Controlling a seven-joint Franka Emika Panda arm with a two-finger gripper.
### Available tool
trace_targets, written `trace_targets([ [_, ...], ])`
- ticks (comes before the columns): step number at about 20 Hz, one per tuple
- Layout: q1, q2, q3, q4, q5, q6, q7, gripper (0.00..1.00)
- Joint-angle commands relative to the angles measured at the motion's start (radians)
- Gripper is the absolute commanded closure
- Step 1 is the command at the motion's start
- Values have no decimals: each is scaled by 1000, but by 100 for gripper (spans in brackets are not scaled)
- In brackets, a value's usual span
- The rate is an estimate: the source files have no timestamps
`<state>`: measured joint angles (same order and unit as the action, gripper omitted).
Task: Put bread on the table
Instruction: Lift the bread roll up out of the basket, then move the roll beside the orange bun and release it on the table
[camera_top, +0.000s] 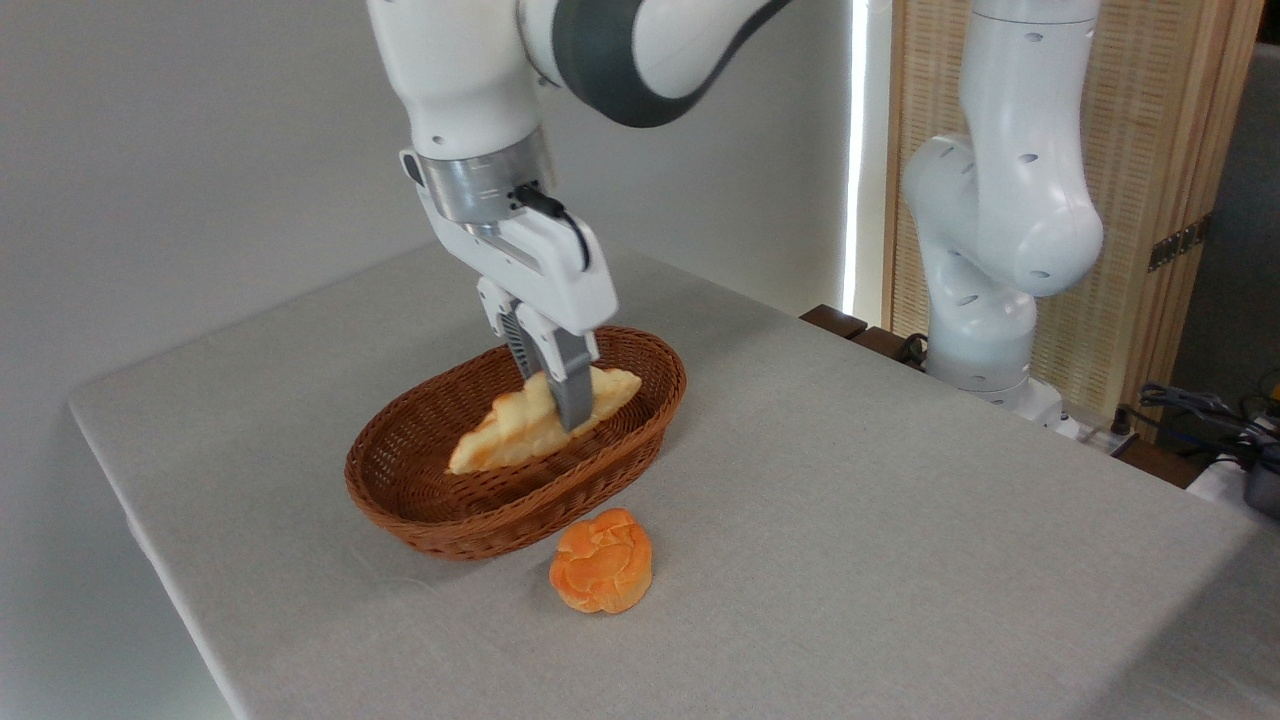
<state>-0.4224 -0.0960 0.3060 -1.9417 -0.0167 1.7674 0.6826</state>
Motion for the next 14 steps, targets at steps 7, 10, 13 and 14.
trace_targets([
  [7,-9,19,205,-14,27,-14,121,0],
  [10,-19,35,203,-20,26,-16,130,0],
  [13,-21,35,203,-25,26,-14,130,0],
  [14,-21,35,203,-25,26,-14,130,0],
])
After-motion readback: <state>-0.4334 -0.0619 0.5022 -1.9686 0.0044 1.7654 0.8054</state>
